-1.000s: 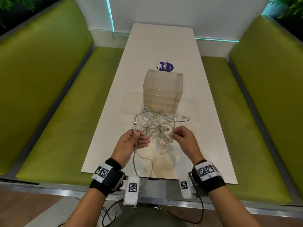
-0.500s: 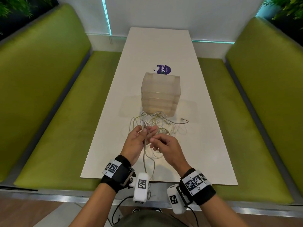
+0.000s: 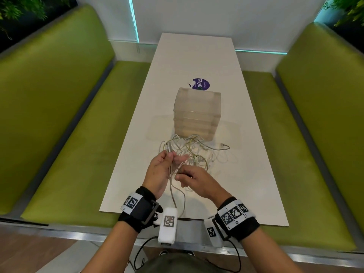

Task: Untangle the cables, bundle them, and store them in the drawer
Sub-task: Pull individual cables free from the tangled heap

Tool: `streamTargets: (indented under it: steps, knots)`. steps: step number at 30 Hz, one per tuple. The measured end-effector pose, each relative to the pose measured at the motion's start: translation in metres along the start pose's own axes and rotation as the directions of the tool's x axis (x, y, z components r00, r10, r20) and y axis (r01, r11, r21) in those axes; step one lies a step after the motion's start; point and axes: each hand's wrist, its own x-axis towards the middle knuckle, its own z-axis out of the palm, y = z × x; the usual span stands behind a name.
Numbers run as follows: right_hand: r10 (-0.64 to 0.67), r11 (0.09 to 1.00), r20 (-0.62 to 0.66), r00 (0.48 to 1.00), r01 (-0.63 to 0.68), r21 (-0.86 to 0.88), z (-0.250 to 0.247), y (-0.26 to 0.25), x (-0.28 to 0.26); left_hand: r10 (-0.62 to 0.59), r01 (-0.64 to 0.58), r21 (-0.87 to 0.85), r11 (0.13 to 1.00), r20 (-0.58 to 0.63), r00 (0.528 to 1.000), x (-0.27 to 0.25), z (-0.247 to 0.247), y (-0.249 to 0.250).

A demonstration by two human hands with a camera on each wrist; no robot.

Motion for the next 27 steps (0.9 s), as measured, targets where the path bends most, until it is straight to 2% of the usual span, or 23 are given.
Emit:
streamTargets:
  steps: [3, 6, 10, 12, 15, 18, 20, 24, 27]
  knots:
    - [0.009, 0.995, 0.086, 0.996, 0.0, -0.097, -0.004, 0.011, 0.011, 0.064, -0.068, -0.079, 0.995, -0.048, 0.997, -0.004, 0.0, 0.014]
    - [-0.046, 0.992, 0.063, 0.997, 0.052, -0.112, -0.014, 0.021, 0.025, 0.137, -0.149, -0.133, 0.98, -0.097, 0.986, -0.01, -0.004, 0.033]
    - [-0.062, 0.992, 0.005, 0.998, 0.062, -0.114, -0.027, 0.03, 0.042, 0.2, -0.224, -0.151, 0.963, -0.159, 0.967, -0.011, -0.022, 0.05]
    - [-0.073, 0.996, -0.061, 0.995, 0.07, -0.047, -0.028, 0.026, 0.046, 0.183, -0.203, -0.089, 0.975, -0.19, 0.964, -0.007, -0.031, 0.041]
    - [-0.062, 0.983, -0.144, 0.988, 0.086, 0.163, -0.021, 0.01, 0.046, 0.11, -0.088, 0.107, 0.99, -0.225, 0.968, 0.0, -0.034, 0.016]
    - [-0.062, 0.967, -0.176, 0.982, 0.103, 0.234, -0.012, -0.002, 0.045, 0.052, -0.003, 0.316, 0.949, -0.145, 0.988, 0.006, -0.021, -0.002]
    - [-0.052, 0.959, -0.181, 0.982, 0.099, 0.264, -0.01, -0.007, 0.043, 0.063, -0.025, 0.357, 0.934, -0.096, 0.993, 0.006, -0.008, -0.007]
    - [-0.054, 0.946, -0.131, 0.99, 0.093, 0.31, -0.016, -0.013, 0.037, 0.128, -0.072, 0.32, 0.945, -0.158, 0.979, 0.011, -0.001, -0.004]
    - [-0.08, 0.961, -0.075, 0.994, 0.097, 0.258, -0.024, -0.011, 0.036, 0.138, -0.082, 0.437, 0.896, -0.098, 0.986, 0.013, -0.006, 0.002]
